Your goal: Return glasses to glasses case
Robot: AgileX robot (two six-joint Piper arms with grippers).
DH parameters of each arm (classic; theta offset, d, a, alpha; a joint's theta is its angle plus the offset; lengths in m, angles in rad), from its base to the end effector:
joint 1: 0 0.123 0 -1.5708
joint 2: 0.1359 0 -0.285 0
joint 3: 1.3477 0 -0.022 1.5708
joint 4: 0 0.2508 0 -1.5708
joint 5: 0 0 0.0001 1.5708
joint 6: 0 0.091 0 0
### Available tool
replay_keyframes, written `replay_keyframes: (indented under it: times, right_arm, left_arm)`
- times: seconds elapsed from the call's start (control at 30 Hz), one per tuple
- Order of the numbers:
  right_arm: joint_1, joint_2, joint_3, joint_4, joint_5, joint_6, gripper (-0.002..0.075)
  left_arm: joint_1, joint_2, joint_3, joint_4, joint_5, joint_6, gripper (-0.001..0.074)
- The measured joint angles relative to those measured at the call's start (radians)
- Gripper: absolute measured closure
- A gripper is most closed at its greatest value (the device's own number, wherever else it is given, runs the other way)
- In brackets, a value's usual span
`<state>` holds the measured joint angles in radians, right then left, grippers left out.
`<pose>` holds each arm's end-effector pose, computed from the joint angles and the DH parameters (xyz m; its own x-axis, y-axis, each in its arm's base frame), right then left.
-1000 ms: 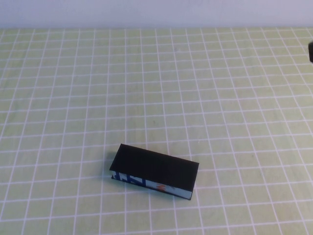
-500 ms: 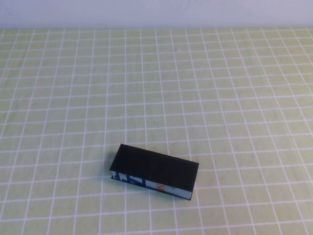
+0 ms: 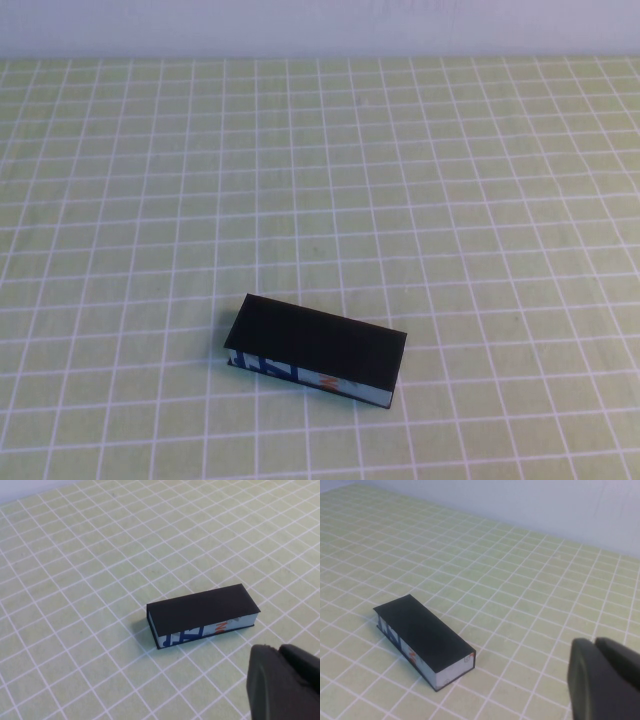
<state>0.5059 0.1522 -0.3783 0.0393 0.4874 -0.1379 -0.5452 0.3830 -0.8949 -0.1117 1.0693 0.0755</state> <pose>0.0413 0.0248 0.2864 -0.0989 -0.1725 -0.9800 -0.5133 0.8526 -0.0983 0.0194 -0.0221 0.3830 -0.3725 0.2511 -0.8934 0.5989 0.8004 -0.0247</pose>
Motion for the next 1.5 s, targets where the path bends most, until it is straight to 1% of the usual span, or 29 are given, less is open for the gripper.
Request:
replay_keyframes:
  times: [0.53, 0.67, 0.8, 0.9, 1.1, 1.17, 1.3, 1.37, 1.5]
  right_arm:
    - [0.0, 0.0, 0.0, 0.009, 0.0, 0.0, 0.0743]
    - [0.0, 0.0, 0.0, 0.013, 0.0, 0.0, 0.0743]
    - [0.0, 0.0, 0.0, 0.015, 0.0, 0.0, 0.0743]
    - [0.0, 0.0, 0.0, 0.017, 0.0, 0.0, 0.0743]
    - [0.0, 0.0, 0.0, 0.017, 0.0, 0.0, 0.0743]
    - [0.0, 0.0, 0.0, 0.019, 0.0, 0.0, 0.0743]
    - [0.0, 0.0, 0.0, 0.019, 0.0, 0.0, 0.0743]
    - [0.0, 0.0, 0.0, 0.019, 0.0, 0.0, 0.0743]
    - [0.0, 0.0, 0.0, 0.019, 0.002, 0.0, 0.0743]
  left_arm:
    - [0.0, 0.0, 0.0, 0.002, 0.007, -0.002, 0.0739]
    - [0.0, 0.0, 0.0, 0.03, -0.011, -0.002, 0.0739]
    - [0.0, 0.002, 0.051, 0.082, -0.059, -0.002, 0.0739]
    - [0.0, 0.014, 0.126, 0.121, -0.172, -0.002, 0.0739]
    - [0.002, 0.018, 0.312, 0.16, -0.569, -0.027, 0.0739]
    - [0.025, 0.019, 0.377, 0.165, -0.725, -0.066, 0.0739]
    - [0.104, 0.017, 0.5, 0.165, -0.962, -0.147, 0.0739]
    - [0.139, -0.01, 0.552, 0.163, -1.005, -0.174, 0.0739]
    - [0.185, -0.088, 0.614, 0.159, -0.999, -0.176, 0.0739]
